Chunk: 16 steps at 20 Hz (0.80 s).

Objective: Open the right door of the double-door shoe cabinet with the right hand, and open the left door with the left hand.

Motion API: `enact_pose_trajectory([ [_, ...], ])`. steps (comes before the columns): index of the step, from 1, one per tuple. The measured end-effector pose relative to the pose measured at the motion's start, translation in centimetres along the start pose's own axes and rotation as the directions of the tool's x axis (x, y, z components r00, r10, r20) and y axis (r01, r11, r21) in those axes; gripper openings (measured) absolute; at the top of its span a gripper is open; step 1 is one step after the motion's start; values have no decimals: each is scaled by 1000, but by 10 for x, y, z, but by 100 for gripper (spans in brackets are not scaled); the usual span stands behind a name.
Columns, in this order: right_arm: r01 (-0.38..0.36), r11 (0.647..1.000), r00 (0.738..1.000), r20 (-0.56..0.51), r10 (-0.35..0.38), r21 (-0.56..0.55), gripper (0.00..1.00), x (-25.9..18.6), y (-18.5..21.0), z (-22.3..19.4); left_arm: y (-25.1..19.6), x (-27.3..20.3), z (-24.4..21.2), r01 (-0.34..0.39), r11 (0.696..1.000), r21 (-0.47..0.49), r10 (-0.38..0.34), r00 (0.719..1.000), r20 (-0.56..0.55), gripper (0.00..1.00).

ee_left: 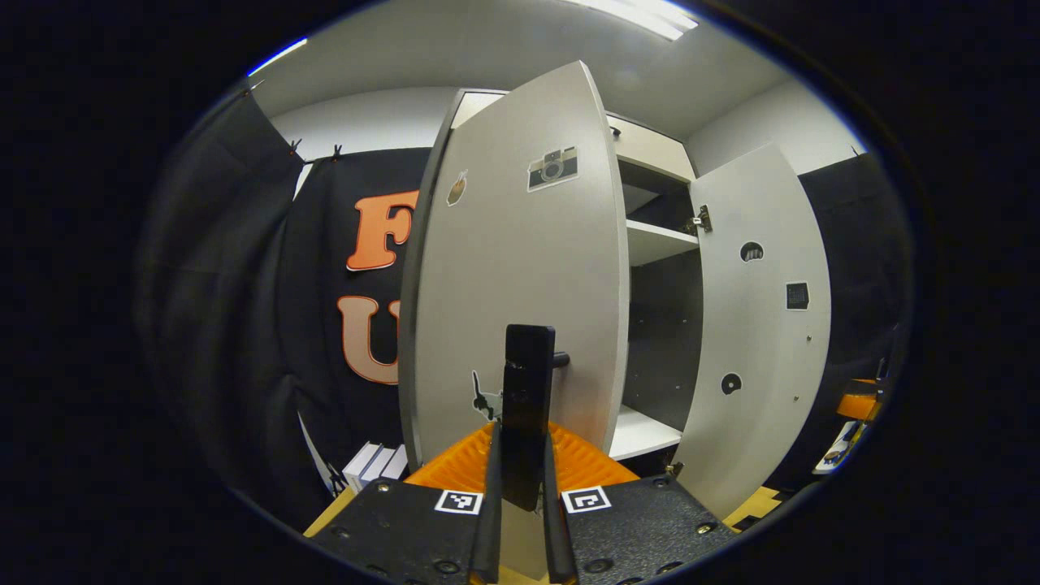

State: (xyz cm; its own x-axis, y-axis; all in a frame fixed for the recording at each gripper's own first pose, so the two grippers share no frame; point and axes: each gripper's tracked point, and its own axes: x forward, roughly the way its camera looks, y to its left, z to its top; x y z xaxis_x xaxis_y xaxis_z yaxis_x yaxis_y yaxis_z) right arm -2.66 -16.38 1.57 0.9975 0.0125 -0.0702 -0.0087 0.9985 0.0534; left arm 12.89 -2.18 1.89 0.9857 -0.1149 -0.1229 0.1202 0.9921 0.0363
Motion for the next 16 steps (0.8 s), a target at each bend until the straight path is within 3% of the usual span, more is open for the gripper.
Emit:
enact_pose_trajectory([
  [3, -11, 1000, 1000, 0, 11, -1, 97, 1, 12, -5, 17, -12, 3, -34, 999, -12, 35, 999, 29, 19],
  [4, -12, 1000, 1000, 0, 12, -4, 97, 3, 14, -6, 24, -16, 5, -43, 999, -11, 43, 998, 39, 22],
  [10, -26, 999, 999, 31, 25, 32, 98, 7, 29, 2, 41, -31, 12, -24, 999, -22, 26, 996, 87, 11],
  [11, -24, 999, 999, 34, 23, 34, 87, 7, 29, 2, 48, -35, 13, -34, 999, -26, 36, 995, 94, 11],
  [16, -7, 1000, 999, 37, 6, 27, 86, 2, 30, 0, 80, -44, 17, -60, 998, 2, 60, 990, 128, 8],
])
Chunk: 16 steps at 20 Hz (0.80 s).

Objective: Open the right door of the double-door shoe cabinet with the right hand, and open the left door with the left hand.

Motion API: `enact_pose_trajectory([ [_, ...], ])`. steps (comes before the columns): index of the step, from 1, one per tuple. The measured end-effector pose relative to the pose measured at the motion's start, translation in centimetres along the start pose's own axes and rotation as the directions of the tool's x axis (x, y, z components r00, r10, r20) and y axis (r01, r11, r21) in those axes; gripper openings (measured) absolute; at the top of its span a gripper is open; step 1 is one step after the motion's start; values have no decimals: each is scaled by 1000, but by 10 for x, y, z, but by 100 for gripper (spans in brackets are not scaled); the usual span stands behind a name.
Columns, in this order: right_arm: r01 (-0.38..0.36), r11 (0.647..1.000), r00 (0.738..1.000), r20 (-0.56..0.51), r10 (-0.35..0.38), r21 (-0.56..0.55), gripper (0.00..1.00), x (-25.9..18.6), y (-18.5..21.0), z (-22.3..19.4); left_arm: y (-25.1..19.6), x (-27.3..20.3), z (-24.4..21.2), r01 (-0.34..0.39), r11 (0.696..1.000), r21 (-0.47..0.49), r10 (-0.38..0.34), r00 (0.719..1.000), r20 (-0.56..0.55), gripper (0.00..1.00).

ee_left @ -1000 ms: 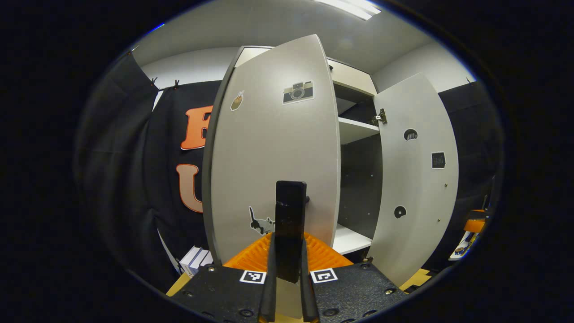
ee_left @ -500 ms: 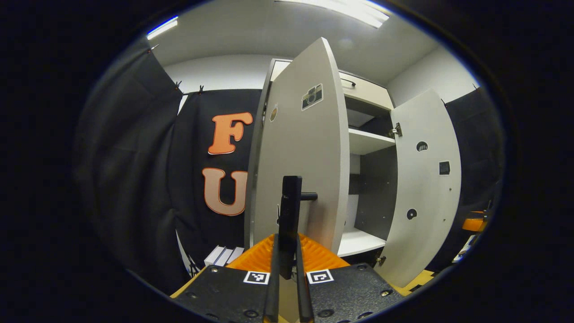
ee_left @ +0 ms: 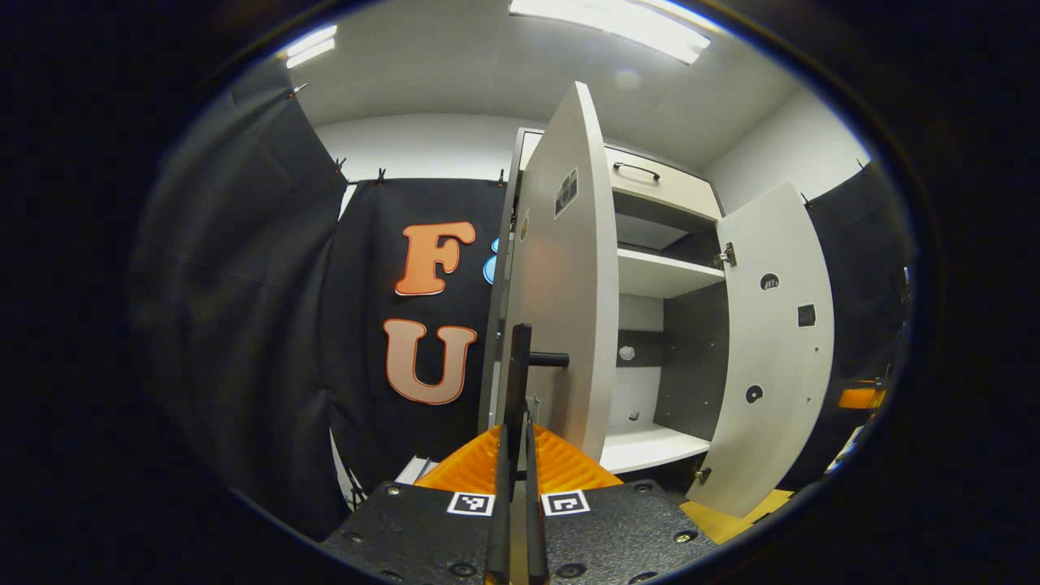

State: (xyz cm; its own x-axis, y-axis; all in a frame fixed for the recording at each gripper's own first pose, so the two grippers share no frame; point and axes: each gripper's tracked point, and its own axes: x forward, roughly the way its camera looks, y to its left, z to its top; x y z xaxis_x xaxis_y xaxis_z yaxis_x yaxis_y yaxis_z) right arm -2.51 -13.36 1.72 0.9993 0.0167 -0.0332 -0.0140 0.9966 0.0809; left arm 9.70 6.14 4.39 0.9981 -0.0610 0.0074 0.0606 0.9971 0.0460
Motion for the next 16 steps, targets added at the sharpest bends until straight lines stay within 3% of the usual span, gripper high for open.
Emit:
enact_pose_trajectory([
  [6, -1, 1000, 1000, 7, 1, 9, 86, -4, 8, 2, 27, -1, 1, -11, 999, 31, 11, 1000, 5, 2],
  [7, -1, 1000, 1000, 7, 0, 8, 97, -4, 8, 2, 27, -1, 1, 1, 999, 32, -1, 1000, 11, 1],
  [11, 7, 1000, 1000, 13, -7, -2, 97, -5, 11, 4, 27, -3, -1, 35, 999, 39, -35, 999, 14, 1],
  [16, 11, 1000, 1000, 6, -11, -20, 97, -7, 13, 3, 28, -33, -5, 1, 1000, -8, -1, 1000, -9, 1],
])
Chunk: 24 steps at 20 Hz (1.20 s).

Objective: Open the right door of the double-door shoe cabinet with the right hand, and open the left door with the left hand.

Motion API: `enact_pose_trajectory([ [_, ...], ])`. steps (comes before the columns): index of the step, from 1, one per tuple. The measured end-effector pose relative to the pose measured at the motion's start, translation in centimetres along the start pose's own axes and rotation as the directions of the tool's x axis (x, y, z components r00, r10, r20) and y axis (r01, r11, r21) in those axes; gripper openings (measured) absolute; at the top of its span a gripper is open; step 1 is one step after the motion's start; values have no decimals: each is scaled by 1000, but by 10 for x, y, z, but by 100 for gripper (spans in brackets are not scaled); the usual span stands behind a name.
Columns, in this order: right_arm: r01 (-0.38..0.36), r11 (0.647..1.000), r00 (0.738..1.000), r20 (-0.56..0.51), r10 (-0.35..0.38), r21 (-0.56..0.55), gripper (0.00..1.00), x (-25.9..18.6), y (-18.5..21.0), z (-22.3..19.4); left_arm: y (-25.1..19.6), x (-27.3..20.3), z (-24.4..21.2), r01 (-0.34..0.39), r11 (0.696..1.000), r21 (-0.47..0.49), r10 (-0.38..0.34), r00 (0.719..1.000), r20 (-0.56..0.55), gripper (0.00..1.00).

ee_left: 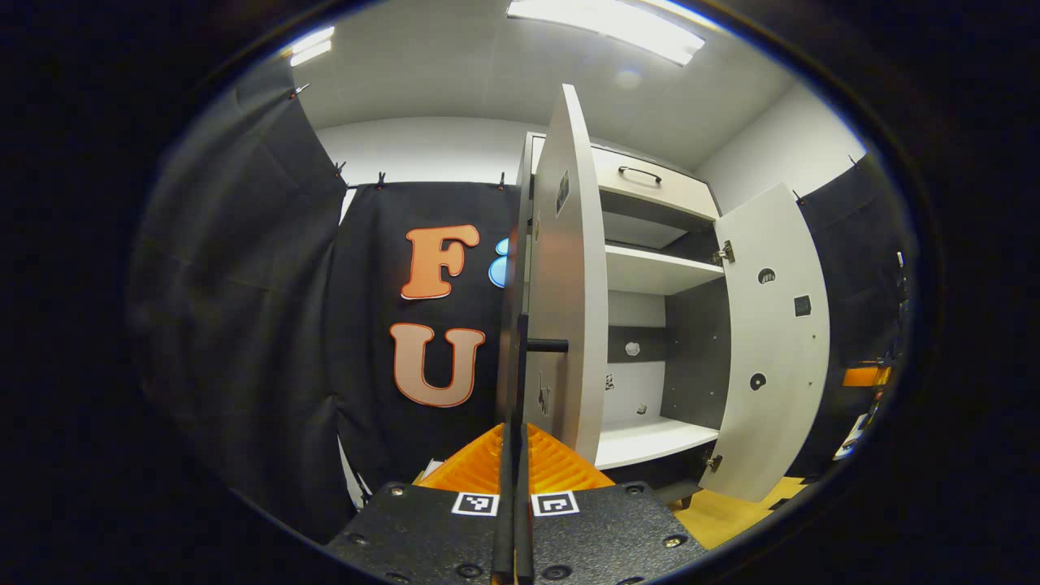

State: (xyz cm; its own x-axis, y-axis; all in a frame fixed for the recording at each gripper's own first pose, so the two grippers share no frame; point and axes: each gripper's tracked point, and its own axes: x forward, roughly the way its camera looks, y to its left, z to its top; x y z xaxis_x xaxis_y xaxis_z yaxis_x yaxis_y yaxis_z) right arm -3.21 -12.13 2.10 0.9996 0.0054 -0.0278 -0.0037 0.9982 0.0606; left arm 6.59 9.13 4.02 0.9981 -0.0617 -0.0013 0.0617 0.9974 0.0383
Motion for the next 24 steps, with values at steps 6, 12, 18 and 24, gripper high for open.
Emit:
enact_pose_trajectory([
  [6, -13, 1000, 1000, -16, 12, -11, 97, 1, 2, -4, -38, -36, 4, 8, 999, -45, -9, 1000, -22, 0],
  [12, -44, 999, 999, -24, 44, -2, 97, 4, 10, -3, -115, -20, 1, 109, 990, -91, -111, 994, -15, 0],
  [18, -56, 998, 998, -40, 56, -5, 97, 2, 12, -9, -157, -7, -16, 114, 992, -53, -117, 992, -55, 14],
  [24, -38, 999, 997, -64, 37, -22, 97, 0, 5, -17, -173, -9, -11, 124, 992, -32, -125, 992, -31, 84],
])
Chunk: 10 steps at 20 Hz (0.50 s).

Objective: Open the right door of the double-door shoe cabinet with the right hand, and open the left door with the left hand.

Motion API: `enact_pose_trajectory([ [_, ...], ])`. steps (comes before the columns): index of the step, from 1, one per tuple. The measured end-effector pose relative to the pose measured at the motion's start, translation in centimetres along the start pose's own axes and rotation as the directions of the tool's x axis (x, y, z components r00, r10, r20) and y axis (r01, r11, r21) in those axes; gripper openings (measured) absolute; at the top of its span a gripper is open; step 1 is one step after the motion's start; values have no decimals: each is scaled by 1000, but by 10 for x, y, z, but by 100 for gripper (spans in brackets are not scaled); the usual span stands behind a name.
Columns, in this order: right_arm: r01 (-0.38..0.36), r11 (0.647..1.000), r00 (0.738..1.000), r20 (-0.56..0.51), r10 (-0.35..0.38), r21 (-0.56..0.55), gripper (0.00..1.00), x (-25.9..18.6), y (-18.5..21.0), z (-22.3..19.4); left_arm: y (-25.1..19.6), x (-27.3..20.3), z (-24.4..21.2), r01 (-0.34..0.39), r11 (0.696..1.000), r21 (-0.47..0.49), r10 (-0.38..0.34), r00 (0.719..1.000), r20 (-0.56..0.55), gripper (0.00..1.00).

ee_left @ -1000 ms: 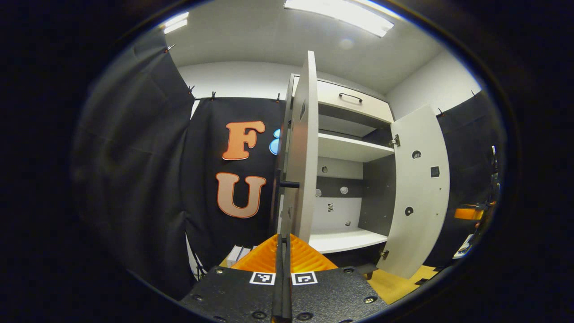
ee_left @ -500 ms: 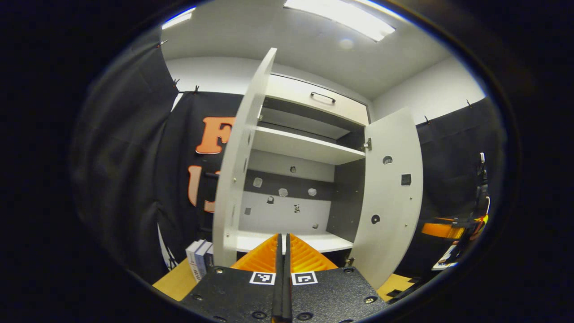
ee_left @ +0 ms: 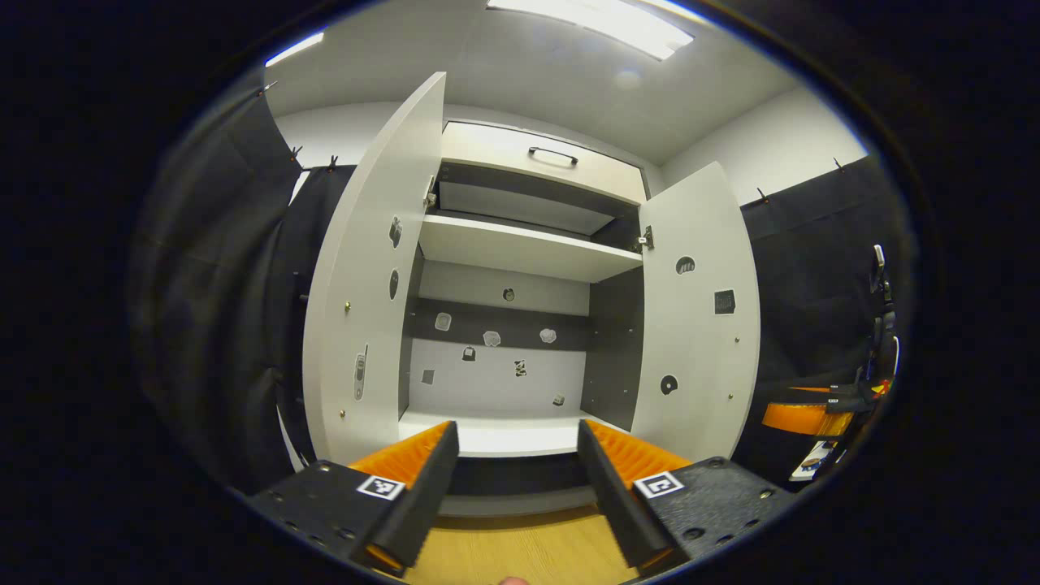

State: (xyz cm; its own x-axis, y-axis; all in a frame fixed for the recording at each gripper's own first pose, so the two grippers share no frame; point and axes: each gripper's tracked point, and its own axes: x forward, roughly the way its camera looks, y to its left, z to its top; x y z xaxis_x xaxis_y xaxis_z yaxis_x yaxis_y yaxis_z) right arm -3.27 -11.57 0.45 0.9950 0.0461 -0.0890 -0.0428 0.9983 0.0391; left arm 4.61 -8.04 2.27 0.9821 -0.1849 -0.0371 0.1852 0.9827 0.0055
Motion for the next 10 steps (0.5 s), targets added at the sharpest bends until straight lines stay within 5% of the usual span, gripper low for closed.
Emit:
enact_pose_trajectory([
  [1, 0, 1000, 1000, 0, 0, 3, 97, 0, 0, -1, 3, 4, 2, -15, 1000, 10, 15, 1000, 11, 95],
  [10, -3, 1000, 1000, -5, 3, 14, 97, 1, 5, -5, 11, -1, 1, -41, 999, 32, 40, 999, 19, 92],
])
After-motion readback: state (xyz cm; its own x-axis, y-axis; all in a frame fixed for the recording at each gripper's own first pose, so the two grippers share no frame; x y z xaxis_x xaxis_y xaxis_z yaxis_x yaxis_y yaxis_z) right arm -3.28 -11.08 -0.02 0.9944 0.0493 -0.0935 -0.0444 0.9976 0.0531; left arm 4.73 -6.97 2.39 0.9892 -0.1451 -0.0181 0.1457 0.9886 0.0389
